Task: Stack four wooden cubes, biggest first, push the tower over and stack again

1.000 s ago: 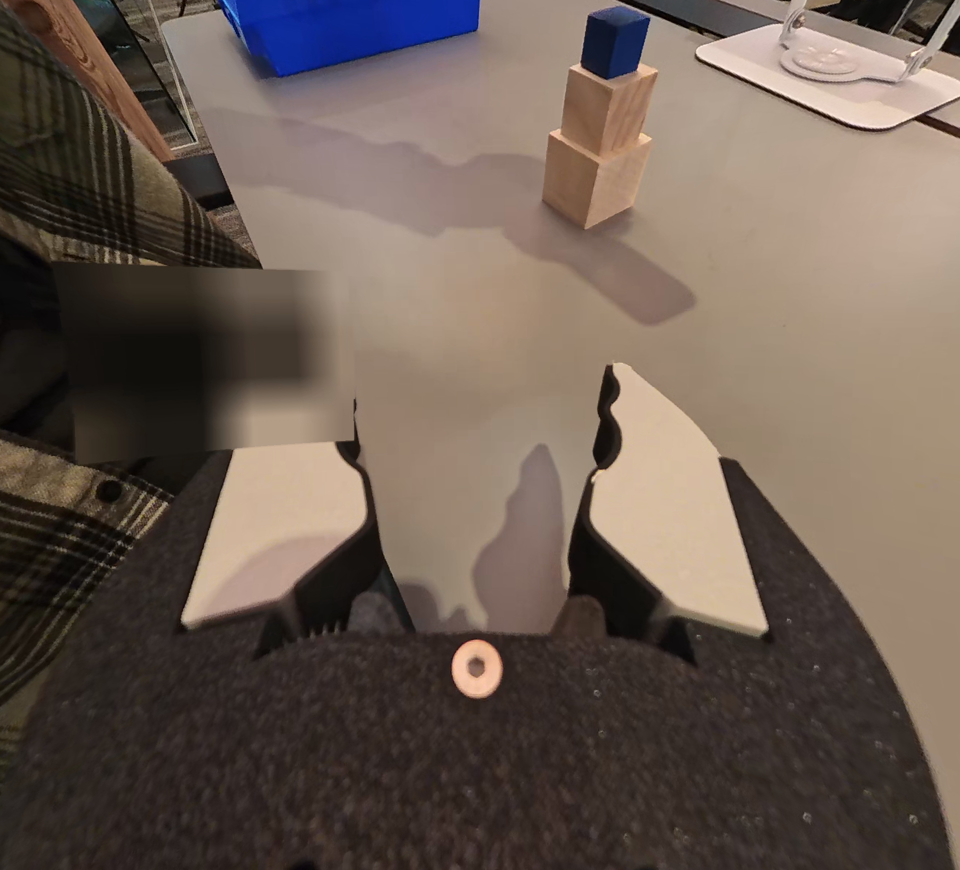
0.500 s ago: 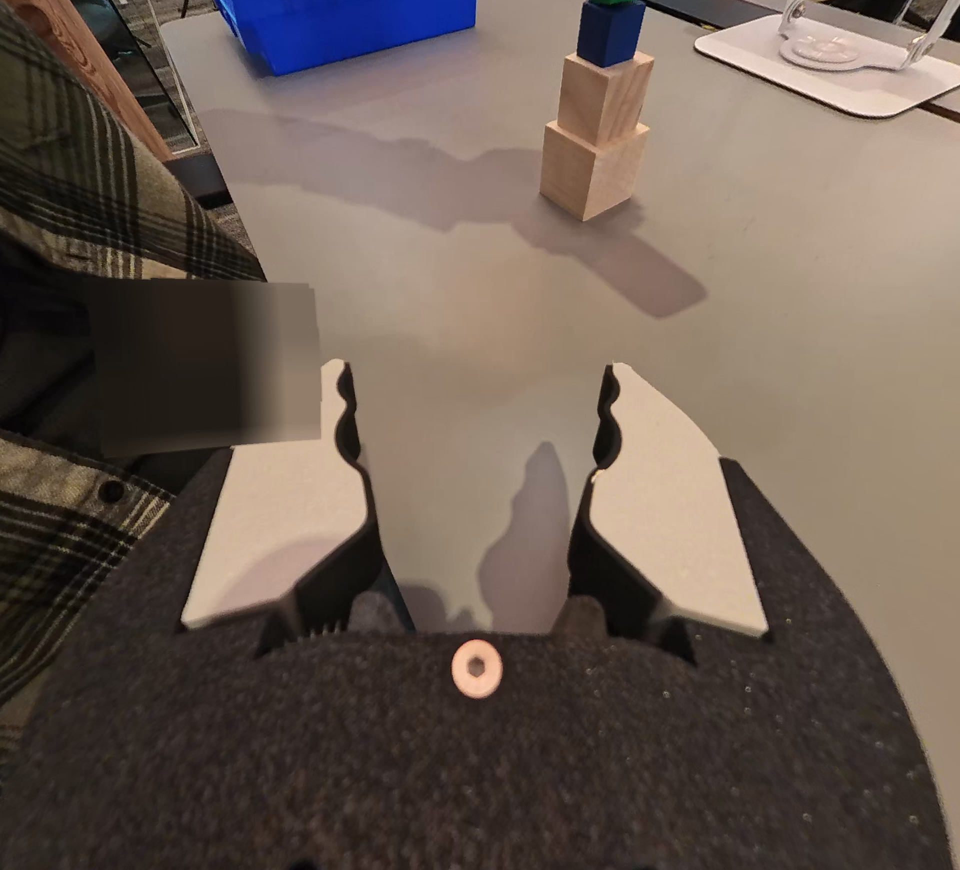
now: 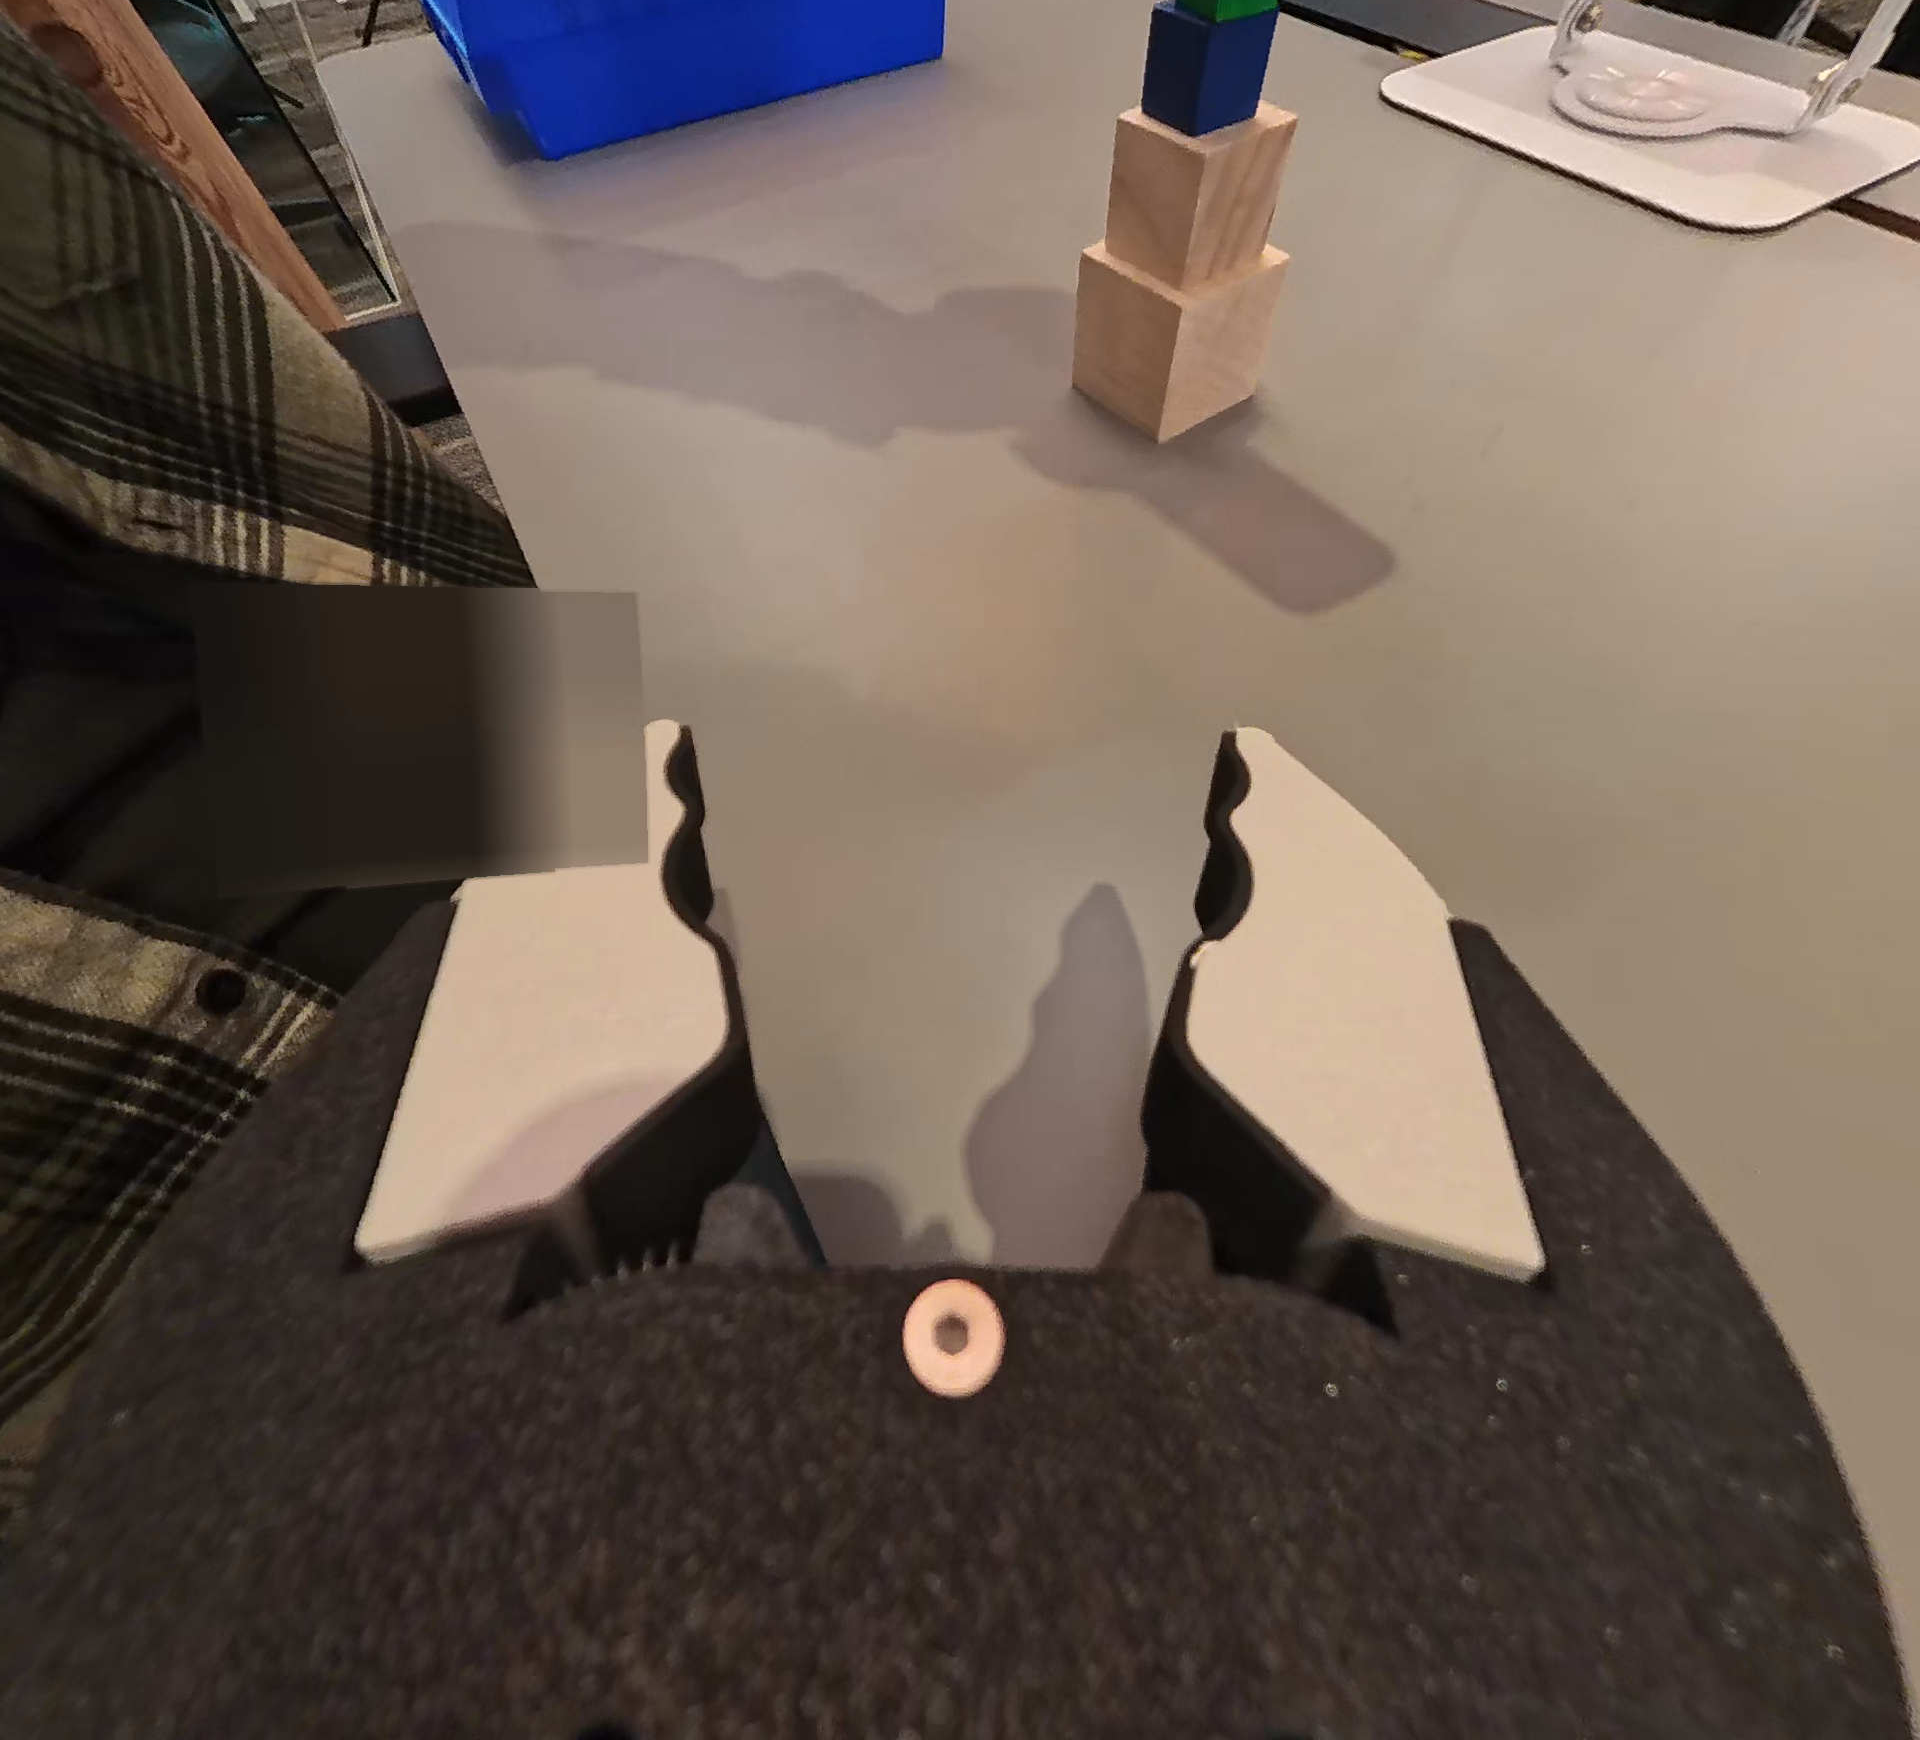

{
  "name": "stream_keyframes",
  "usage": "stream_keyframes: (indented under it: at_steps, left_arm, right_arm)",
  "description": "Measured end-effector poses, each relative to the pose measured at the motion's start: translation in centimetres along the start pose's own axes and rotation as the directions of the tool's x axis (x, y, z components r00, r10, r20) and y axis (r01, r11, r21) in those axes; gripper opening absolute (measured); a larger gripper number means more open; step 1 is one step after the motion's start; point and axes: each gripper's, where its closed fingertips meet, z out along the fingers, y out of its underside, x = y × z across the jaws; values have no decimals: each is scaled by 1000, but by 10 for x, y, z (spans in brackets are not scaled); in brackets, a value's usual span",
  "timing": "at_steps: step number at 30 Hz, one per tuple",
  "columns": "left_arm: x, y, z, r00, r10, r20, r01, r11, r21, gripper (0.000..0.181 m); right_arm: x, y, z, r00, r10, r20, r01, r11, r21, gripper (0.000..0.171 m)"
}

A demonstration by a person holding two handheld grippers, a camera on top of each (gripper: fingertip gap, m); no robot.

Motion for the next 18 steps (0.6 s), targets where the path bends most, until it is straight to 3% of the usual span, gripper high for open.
stream_keyframes:
  at_steps: [4, 8, 13, 18]
  left_arm:
    - [1, 24, -21, 999, -32, -38, 39, 978, 204, 49]
    - [2, 50, -33, 993, -67, -98, 110, 829, 548, 61]
    - [-3, 75, -7, 964, -181, -194, 257, 450, 855, 69]
    - [-2, 90, 51, 874, -370, -316, 353, 35, 935, 78]
  right_arm:
    - [1, -1, 0, 1000, -5, -5, 5, 1000, -11, 92]
    - [9, -3, -2, 1000, 1, -26, -2, 999, -38, 92]
    - [29, -15, 0, 996, 12, -86, -19, 997, -81, 89]
    - [62, -16, 13, 979, 77, -188, -116, 971, -207, 83]
